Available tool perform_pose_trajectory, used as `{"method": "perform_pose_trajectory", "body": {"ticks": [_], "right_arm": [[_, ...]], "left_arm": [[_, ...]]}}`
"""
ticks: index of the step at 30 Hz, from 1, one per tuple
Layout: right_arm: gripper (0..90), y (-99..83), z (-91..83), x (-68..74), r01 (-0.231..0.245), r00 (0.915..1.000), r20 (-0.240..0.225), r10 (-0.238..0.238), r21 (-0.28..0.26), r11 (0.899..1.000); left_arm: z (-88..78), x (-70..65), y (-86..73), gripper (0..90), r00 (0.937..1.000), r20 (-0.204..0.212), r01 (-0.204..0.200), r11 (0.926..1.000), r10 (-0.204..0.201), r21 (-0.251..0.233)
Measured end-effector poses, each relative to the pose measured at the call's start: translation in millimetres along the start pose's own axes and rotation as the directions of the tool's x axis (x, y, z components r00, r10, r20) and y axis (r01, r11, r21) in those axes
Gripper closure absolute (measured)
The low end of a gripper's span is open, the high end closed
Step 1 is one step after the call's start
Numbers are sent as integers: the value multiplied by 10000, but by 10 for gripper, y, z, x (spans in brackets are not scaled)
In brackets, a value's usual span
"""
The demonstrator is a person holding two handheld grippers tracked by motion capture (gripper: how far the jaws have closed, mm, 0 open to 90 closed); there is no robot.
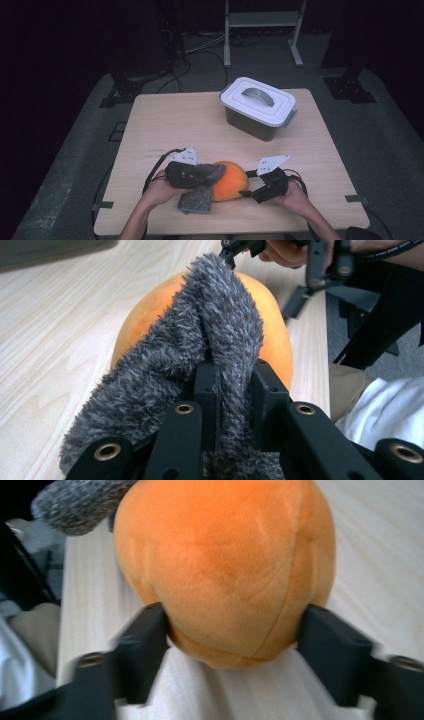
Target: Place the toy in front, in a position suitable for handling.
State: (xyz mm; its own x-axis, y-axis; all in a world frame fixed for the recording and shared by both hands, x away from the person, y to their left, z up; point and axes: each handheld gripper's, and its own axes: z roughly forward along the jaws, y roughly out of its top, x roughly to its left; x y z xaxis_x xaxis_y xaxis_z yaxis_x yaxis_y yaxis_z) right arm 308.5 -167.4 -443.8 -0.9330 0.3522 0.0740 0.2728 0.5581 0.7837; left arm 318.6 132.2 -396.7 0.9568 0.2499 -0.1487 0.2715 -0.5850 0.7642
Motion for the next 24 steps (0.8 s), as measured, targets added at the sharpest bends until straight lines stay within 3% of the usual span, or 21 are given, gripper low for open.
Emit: {"method": "perform_pose_trajectory", "body": {"ticks": [2, 5, 7, 9, 11, 16, 21, 24], "right_arm": [[457, 43, -38, 19, 345, 9987, 367, -342, -93, 9994], [489, 115, -94, 53, 920, 9932, 728, -906, -173, 9956], [492, 143, -111, 82, 1235, 9902, 693, -1213, -284, 9919], [494, 157, -96, 119, 1429, 9881, 623, -1407, -325, 9892], [492, 160, -66, 147, 1541, 9862, 647, -1527, -186, 9879], [400, 146, -50, 53, 475, 9983, 336, -474, -7, 9989], [303, 136, -96, 32, -232, 9994, -265, 229, -113, 9997], [309, 134, -50, 39, -531, 9981, -320, 528, -76, 9986]], "left_arm": [[-14, -36, 23, 767, 9994, 278, -189, 9998, 191, -86], [-31, -117, 93, 766, 9977, 335, -581, 9983, 584, -88], [-44, -174, 153, 765, 9953, 510, -799, 9961, 818, -368], [-29, -209, 190, 765, 9941, 420, -983, 9946, 997, -340], [11, -205, 183, 766, 9950, 187, -979, 9952, 978, 19], [35, -121, 107, 776, 9982, -303, -497, 9981, 509, 372], [31, -113, 78, 776, 9989, -149, -440, 9986, 445, 304], [74, -130, 87, 775, 9988, 145, -464, 9986, 460, 271]]}}
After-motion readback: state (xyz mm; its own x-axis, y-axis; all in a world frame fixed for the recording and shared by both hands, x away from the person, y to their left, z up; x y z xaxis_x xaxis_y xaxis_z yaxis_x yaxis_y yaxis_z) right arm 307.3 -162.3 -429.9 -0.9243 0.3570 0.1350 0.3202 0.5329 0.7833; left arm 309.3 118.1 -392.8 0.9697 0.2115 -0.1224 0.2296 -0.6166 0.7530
